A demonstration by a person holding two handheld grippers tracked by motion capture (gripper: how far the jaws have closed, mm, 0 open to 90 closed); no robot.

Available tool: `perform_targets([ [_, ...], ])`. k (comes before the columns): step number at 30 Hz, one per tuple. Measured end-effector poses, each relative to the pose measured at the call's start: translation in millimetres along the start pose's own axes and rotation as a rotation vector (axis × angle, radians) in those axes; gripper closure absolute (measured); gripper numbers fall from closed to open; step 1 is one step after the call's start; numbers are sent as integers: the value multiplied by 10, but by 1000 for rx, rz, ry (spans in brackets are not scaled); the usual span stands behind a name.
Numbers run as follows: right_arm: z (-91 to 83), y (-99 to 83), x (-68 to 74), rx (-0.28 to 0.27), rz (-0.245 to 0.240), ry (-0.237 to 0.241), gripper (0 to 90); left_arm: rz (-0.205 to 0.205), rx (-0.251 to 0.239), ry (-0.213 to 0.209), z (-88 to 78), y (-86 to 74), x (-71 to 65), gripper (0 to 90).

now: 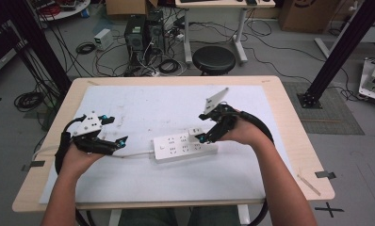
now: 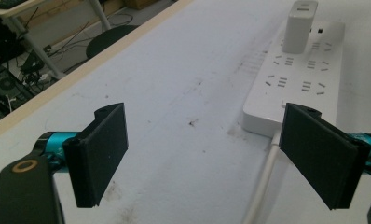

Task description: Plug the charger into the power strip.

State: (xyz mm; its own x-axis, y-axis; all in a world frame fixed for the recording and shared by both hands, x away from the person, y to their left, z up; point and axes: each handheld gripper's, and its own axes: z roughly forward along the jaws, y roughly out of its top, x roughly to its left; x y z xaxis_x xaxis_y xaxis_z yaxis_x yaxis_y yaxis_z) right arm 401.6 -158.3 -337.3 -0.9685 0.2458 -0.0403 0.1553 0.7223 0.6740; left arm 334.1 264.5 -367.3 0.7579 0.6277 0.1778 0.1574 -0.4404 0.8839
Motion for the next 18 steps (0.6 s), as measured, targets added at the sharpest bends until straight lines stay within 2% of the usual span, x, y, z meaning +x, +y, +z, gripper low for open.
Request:
perform_targets([
  [4,-231,-284,95,-173,115,-59,190,-9,-21,-12,-3,-5,32,153],
  [7,-360,-473,160,-273,160,-124,188,-12,-32,-16,5,-10,50,153],
  [9,-420,-585,185,-332,201,-136,189,-11,-35,-18,7,-8,55,154],
  [12,-460,-719,209,-365,251,-172,189,-15,-41,-22,12,-2,45,153],
  [16,-487,-830,241,-386,285,-188,189,-4,-39,-31,13,12,16,154],
  [18,-497,-856,245,-386,281,-199,189,-3,-41,-29,8,14,9,154],
])
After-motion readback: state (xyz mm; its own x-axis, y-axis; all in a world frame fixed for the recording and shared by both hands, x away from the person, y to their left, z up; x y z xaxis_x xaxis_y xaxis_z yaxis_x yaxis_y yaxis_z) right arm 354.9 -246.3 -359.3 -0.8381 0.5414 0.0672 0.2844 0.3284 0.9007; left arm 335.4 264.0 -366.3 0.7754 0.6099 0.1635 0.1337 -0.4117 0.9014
